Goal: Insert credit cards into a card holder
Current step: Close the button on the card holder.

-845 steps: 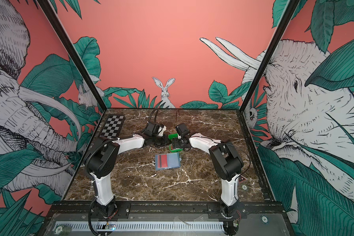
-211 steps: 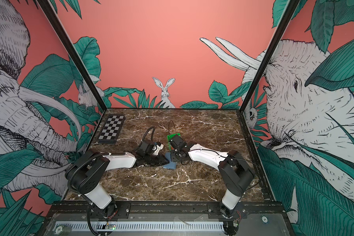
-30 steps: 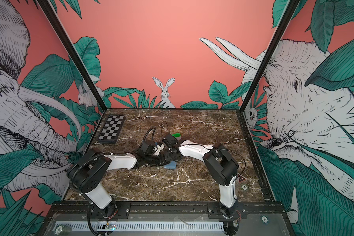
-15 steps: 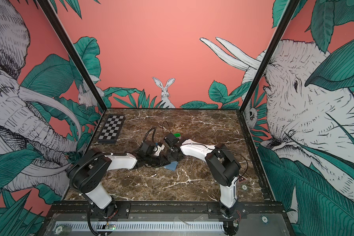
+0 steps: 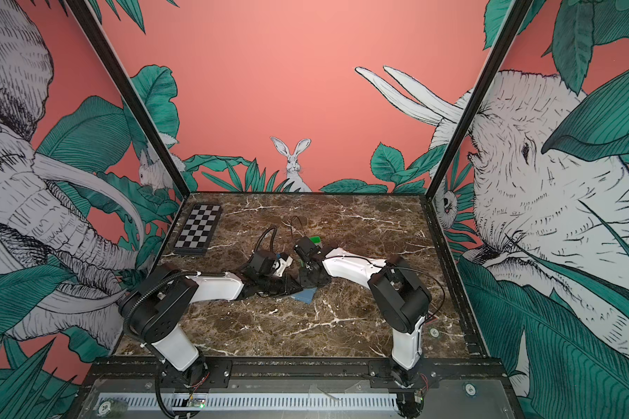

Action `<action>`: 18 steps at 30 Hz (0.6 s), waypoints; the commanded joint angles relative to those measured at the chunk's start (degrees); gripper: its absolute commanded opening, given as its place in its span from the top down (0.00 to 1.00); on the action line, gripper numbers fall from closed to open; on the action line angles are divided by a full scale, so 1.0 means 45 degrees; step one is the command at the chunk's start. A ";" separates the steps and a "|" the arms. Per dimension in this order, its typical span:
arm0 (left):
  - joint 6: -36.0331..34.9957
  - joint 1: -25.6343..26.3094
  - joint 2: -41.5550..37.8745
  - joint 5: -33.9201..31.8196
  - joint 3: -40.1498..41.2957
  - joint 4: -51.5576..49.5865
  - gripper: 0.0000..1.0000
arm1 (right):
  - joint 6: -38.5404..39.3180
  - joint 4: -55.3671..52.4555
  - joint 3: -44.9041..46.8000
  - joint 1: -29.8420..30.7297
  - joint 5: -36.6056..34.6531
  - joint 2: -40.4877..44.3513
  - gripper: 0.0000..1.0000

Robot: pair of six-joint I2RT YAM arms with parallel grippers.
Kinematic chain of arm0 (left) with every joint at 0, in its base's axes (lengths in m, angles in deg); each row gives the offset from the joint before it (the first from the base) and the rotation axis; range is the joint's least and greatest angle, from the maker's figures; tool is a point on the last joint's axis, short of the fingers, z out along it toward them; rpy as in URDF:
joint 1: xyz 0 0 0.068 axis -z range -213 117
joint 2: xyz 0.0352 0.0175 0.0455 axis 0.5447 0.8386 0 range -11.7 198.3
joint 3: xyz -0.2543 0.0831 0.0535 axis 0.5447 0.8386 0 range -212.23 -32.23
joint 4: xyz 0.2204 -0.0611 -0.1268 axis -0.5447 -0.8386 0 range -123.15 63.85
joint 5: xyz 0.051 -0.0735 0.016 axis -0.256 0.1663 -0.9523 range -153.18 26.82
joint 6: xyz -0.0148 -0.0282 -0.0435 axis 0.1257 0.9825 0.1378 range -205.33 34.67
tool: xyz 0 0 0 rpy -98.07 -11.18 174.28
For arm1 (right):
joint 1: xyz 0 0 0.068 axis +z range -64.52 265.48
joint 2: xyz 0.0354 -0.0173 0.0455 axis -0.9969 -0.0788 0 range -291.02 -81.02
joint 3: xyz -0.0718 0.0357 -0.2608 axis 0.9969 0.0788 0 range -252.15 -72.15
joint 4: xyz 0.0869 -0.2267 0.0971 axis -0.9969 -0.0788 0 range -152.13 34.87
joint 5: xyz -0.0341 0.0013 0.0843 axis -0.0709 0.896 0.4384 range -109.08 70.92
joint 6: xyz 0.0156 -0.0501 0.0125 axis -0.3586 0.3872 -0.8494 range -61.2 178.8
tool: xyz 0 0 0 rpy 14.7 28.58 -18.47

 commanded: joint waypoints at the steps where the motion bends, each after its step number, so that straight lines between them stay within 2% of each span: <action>1: -0.0025 0.0057 -0.0028 -0.0365 0.0342 -0.0760 0.79 | 0.0074 -0.0235 0.0236 -0.0065 -0.0013 0.0395 0.84; 18: -0.0025 0.0051 -0.0026 -0.0365 0.0366 -0.0738 0.79 | 0.0071 0.0041 -0.0008 0.0086 0.0295 0.0029 0.84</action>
